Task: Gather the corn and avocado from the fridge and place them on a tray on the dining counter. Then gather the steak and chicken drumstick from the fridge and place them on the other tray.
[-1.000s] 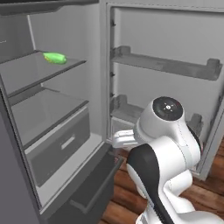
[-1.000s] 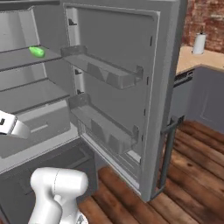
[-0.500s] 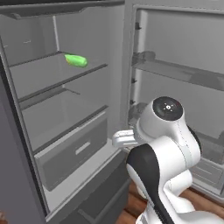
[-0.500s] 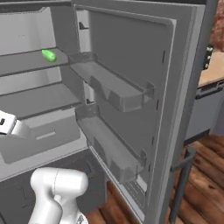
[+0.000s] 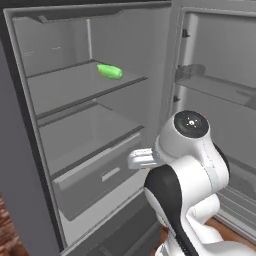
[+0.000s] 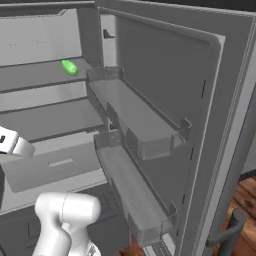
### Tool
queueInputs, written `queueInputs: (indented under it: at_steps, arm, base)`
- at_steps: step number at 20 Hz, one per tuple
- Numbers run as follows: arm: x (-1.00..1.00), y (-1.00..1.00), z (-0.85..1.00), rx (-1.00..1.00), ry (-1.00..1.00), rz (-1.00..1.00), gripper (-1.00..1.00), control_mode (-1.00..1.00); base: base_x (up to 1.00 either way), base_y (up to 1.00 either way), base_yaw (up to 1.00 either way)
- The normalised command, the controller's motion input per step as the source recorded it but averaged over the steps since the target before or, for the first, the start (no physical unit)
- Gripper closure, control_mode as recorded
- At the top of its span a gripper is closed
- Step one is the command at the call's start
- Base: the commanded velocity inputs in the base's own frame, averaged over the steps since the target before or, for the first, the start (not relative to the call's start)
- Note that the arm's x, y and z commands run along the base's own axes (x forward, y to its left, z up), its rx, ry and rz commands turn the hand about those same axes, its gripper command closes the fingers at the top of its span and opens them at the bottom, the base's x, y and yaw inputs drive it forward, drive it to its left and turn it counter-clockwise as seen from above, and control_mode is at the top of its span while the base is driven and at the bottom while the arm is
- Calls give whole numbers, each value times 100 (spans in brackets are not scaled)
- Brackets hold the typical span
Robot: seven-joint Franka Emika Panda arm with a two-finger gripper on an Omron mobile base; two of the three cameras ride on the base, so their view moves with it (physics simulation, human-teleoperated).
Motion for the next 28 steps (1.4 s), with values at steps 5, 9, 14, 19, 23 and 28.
queueInputs:
  at_steps: [5,9,14,19,23,28]
  arm:
    - [0,0,0,0,0,0,-100,100]
    - [0,0,0,0,0,0,-100,100]
    - [0,0,0,0,0,0,-100,100]
    - [0,0,0,0,0,0,-100,100]
    - [42,-3,24,0,-6,15,-100,-100]
    - [43,-32,69,-2,-15,7,-100,-100]
  base:
    - [-17,0,32]
    - [-13,0,33]
    - [42,-1,32]
    - [61,-5,29]
    - [15,0,8]
    - [0,0,0]
